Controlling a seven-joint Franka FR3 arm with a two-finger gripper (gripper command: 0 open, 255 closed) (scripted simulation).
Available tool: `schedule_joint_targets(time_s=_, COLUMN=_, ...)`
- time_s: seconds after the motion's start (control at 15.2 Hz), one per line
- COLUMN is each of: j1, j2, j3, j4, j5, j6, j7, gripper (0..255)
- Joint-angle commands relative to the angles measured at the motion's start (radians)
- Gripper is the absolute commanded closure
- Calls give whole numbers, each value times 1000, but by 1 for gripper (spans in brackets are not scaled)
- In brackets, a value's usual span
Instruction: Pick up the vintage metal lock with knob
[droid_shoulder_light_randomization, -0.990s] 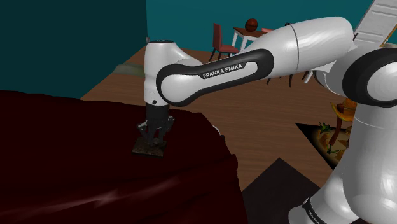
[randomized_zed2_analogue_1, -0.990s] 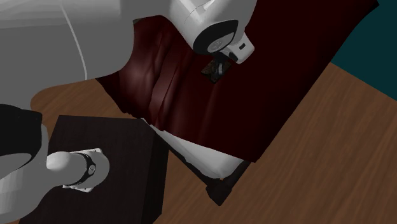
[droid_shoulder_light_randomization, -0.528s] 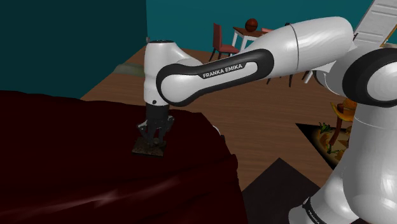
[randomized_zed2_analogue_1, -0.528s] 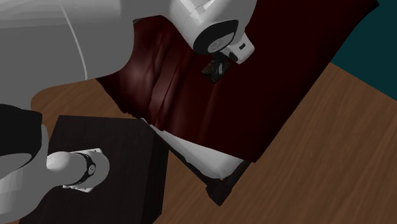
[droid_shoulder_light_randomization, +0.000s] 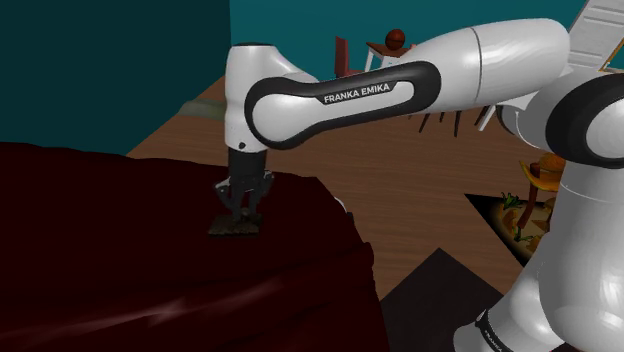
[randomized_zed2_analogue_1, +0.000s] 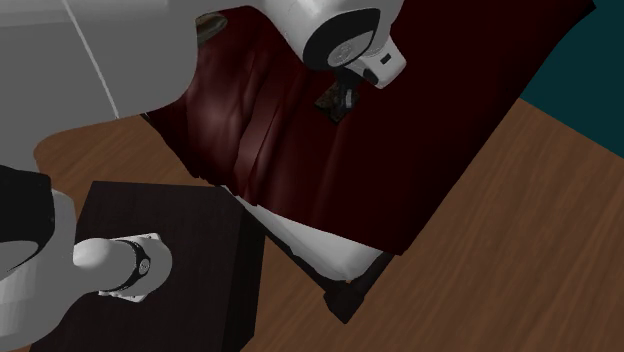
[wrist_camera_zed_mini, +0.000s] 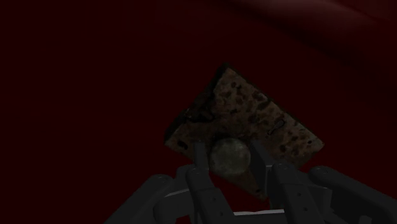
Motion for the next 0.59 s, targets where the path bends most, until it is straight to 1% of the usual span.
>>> schedule_joint_targets(time_s=0.0, j1=-1, j2=-7, j3=1, j4=16, j5=3, j6=-24, j7=0, gripper=255)
schedule_joint_targets(time_s=0.46, j1=1, j2=-21, j3=5, j4=92, j5=8, j6=-112, j7=2, gripper=255)
schedule_joint_targets(time_s=0.53, j1=1, j2=-22, j3=5, j4=93, j5=8, j6=-114, j7=2, gripper=255)
